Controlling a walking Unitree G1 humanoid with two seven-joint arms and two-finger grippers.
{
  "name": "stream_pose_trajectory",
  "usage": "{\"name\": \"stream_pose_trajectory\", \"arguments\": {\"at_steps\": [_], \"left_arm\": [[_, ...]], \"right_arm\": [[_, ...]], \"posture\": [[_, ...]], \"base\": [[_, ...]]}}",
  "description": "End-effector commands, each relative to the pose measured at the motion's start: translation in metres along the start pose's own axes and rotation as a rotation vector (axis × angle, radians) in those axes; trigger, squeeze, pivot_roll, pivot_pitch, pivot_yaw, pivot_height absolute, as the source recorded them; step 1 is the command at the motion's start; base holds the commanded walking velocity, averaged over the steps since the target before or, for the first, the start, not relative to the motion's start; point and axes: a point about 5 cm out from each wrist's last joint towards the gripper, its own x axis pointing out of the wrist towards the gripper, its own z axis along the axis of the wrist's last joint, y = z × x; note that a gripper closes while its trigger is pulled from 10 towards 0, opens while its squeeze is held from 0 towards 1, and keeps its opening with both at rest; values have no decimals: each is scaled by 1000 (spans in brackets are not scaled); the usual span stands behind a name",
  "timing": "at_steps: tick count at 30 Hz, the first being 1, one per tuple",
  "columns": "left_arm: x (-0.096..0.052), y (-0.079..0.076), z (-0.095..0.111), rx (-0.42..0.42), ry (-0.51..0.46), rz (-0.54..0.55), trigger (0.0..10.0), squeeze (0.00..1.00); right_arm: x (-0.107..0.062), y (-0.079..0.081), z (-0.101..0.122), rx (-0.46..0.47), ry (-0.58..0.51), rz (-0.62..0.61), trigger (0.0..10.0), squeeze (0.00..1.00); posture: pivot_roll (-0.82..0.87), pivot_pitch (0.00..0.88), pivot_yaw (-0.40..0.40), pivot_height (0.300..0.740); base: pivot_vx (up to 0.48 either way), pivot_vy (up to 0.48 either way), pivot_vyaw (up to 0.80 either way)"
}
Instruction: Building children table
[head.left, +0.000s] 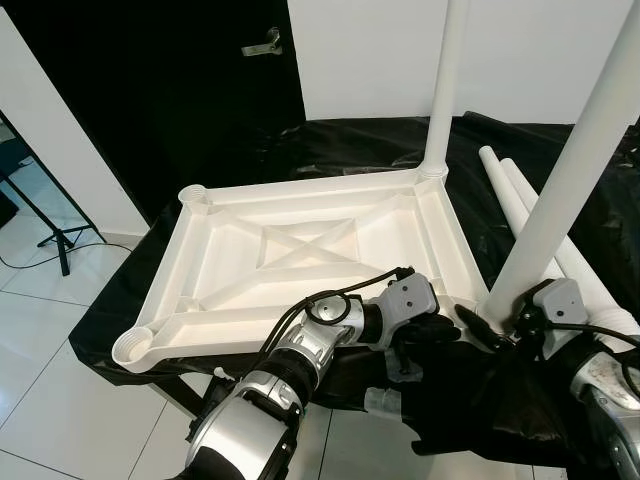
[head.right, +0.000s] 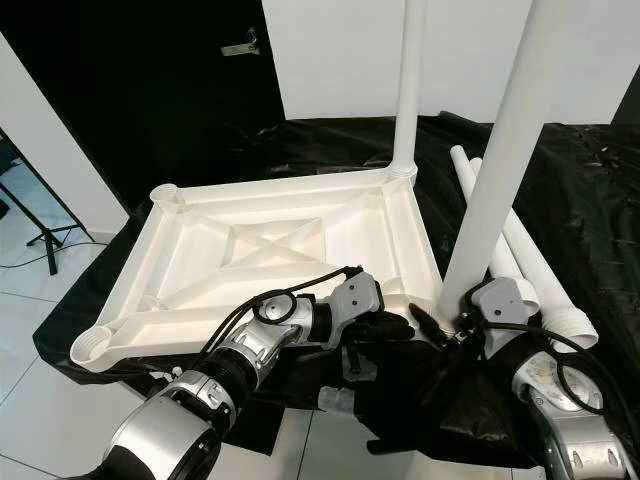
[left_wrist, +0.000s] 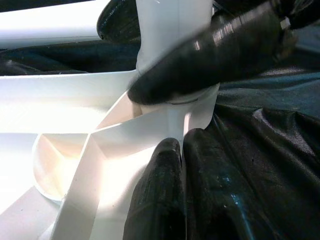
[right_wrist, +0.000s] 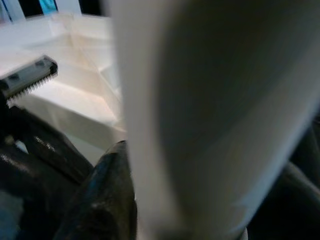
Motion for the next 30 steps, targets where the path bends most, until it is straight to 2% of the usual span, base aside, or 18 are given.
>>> {"name": "stream_pose_trajectory", "arguments": {"at_steps": [1, 2, 4, 5, 7, 8, 10, 11, 12, 13, 14, 16, 18, 20, 23, 29, 30], "left_arm": [[-1, -28, -53, -171, 196, 0, 10000, 0], [0, -28, -53, -172, 195, 0, 10000, 0], [0, -28, -53, -172, 195, 0, 10000, 0], [0, -28, -53, -172, 194, -1, 10000, 0], [0, -29, -53, -171, 194, -3, 10000, 0], [1, -28, -52, -169, 194, -3, 10000, 0], [1, -28, -52, -169, 194, -3, 10000, 0], [1, -28, -52, -169, 194, -2, 10000, 0], [1, -28, -52, -169, 194, -2, 10000, 0], [1, -28, -52, -168, 193, -1, 10000, 0], [1, -27, -51, -169, 191, 4, 10000, 0], [1, -27, -51, -169, 191, 4, 10000, 0], [0, -26, -51, -170, 192, 8, 10000, 0], [0, -26, -52, -175, 191, 13, 10000, 0], [-1, -26, -53, -180, 193, 18, 10000, 0], [-2, -29, -56, -175, 202, 5, 10000, 0], [-2, -29, -56, -175, 202, 5, 10000, 0]], "right_arm": [[0, 23, -14, 42, 58, 126, 4784, 0], [-1, 23, -15, 48, 61, 113, 3176, 0], [-1, 23, -15, 48, 61, 113, 3176, 0], [-2, 24, -15, 56, 60, 97, 0, 0], [-2, 25, -15, 60, 52, 66, 0, 0], [2, 26, -16, 71, 28, -79, 0, 0], [2, 26, -16, 71, 28, -79, 0, 0], [3, 26, -17, 76, 22, -152, 0, 0], [3, 26, -17, 76, 22, -152, 0, 0], [3, 26, -19, 81, 20, -227, 0, 0], [0, 33, -23, 104, 3, -351, 0, 0], [0, 33, -23, 104, 3, -351, 0, 0], [-6, 43, -26, 143, -45, -524, 0, 0], [-11, 34, -24, 134, -71, -676, 0, 0], [-11, 30, -21, 127, -80, -728, 0, 0], [-8, 33, -20, 125, -81, -715, 0, 0], [-7, 34, -20, 118, -75, -713, 7490, 0]], "posture": [[13, 0, 85, 740], [12, 0, 85, 740], [12, 0, 85, 740], [12, 0, 86, 740], [11, 0, 87, 740], [10, 0, 84, 740], [10, 0, 84, 740], [10, 0, 84, 740], [10, 0, 84, 740], [10, 0, 84, 740], [23, 0, 76, 740], [23, 0, 76, 740], [23, 0, 76, 740], [36, 0, 71, 740], [35, 0, 71, 740], [33, 0, 75, 740], [33, 0, 74, 740]], "base": [[0, 0, 0], [0, 0, 0], [0, 0, 0], [0, 0, 0], [0, 0, 0], [0, 0, 0], [0, 0, 0], [0, 0, 0], [0, 0, 0], [0, 0, 0], [0, 0, 0], [0, 0, 0], [0, 0, 0], [0, 0, 0], [0, 0, 0], [0, 0, 0], [0, 0, 0]]}}
